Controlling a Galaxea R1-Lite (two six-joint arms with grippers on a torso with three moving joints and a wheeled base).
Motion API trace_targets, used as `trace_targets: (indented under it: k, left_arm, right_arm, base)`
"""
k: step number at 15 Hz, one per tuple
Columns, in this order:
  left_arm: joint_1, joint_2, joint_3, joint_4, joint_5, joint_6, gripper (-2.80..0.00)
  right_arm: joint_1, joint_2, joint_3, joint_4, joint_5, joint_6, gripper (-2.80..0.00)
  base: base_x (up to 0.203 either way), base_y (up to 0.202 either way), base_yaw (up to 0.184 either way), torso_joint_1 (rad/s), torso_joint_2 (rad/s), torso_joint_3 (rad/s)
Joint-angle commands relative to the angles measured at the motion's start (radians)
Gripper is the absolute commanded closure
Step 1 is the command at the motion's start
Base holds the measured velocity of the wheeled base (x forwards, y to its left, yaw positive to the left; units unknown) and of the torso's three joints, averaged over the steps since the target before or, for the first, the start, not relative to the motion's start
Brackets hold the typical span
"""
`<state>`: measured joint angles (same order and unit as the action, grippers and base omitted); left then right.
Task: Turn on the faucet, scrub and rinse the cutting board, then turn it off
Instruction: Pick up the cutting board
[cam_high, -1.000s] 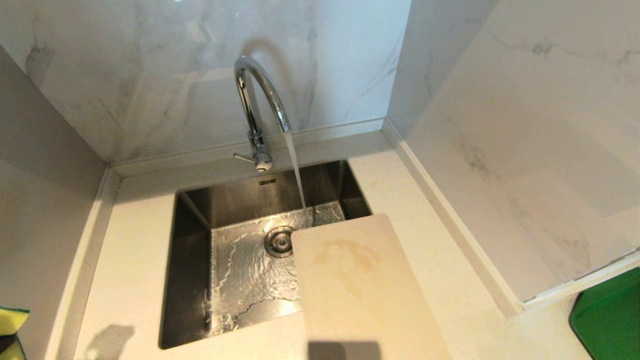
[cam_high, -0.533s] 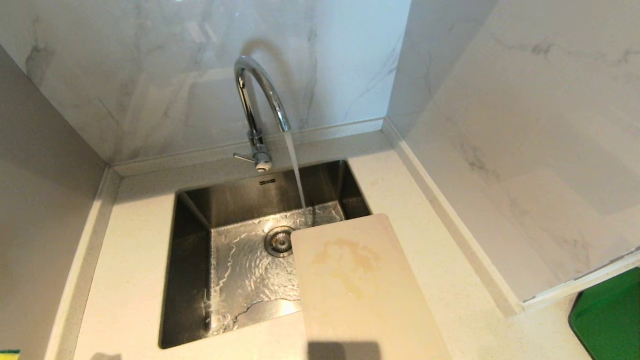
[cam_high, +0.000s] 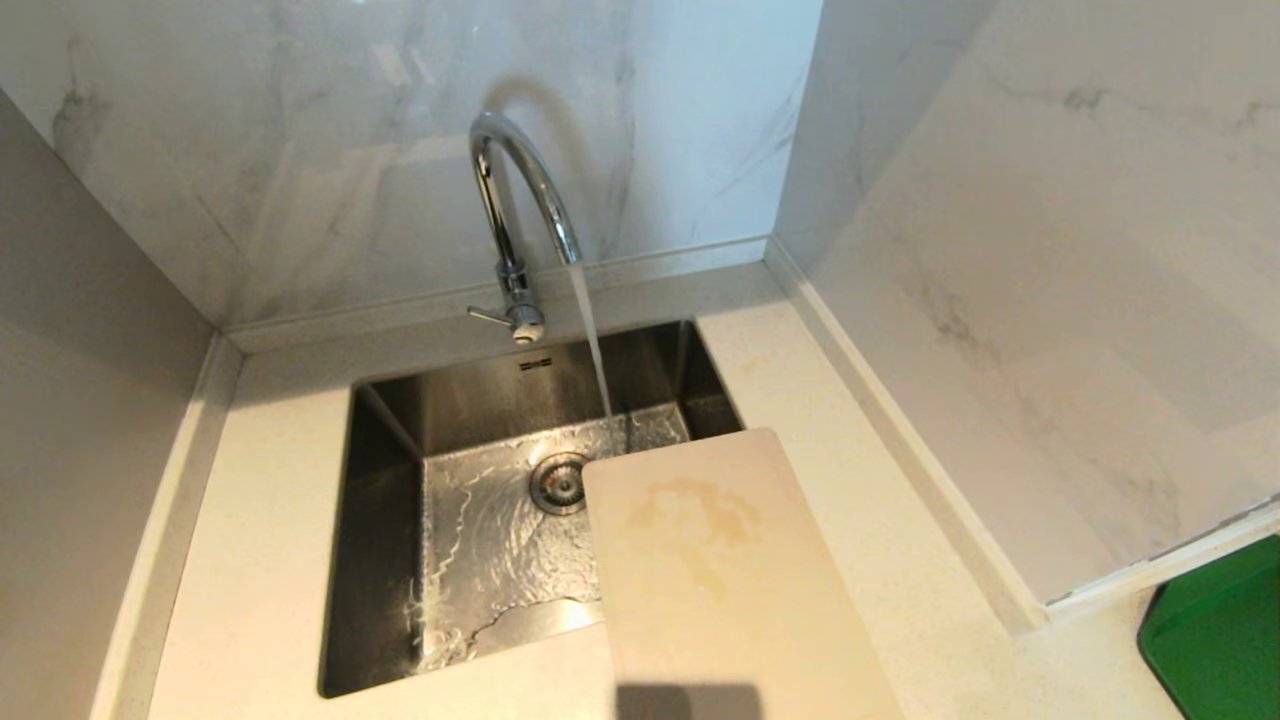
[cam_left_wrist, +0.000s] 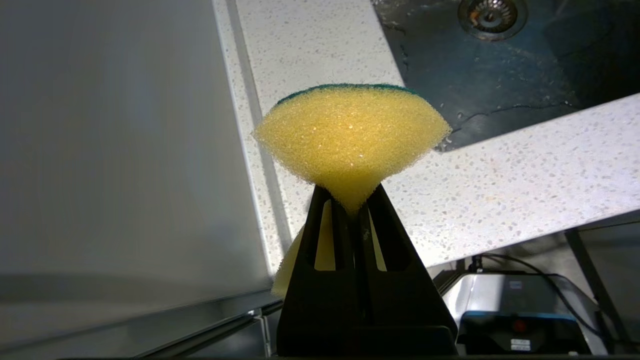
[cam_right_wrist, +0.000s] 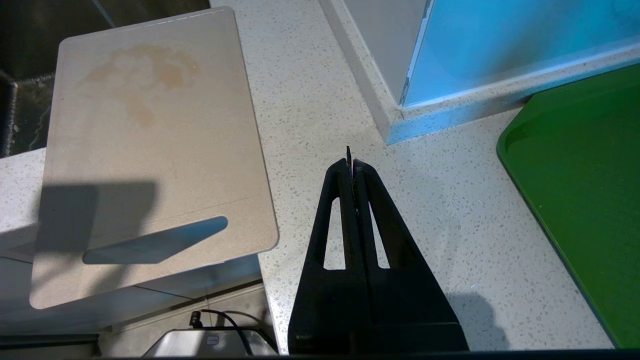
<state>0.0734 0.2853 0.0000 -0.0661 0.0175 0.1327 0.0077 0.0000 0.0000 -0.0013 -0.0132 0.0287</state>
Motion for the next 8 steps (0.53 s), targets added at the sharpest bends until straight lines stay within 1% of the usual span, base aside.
trace_targets:
  k: [1, 3, 8]
  left_arm:
    - [-0.011, -0.063, 0.002, 0.017, -0.015, -0.007, 0.0]
    - [-0.032, -0.124, 0.001, 0.061, -0.023, -0.025, 0.0]
    - [-0.053, -0.279, 0.0, 0.073, -0.022, -0.036, 0.0]
  right_arm:
    - [0.0, -0.002, 0.002, 0.0, -0.001, 0.0, 0.0]
    - [0.0, -0.002, 0.002, 0.0, -0.001, 0.0, 0.0]
    - [0.0, -0.002, 0.002, 0.0, -0.001, 0.0, 0.0]
  base:
    - [0.0, 0.0, 0.0, 0.0, 0.0, 0.0]
    - [0.0, 0.0, 0.0, 0.0, 0.0, 0.0]
    - [0.0, 0.0, 0.0, 0.0, 0.0, 0.0]
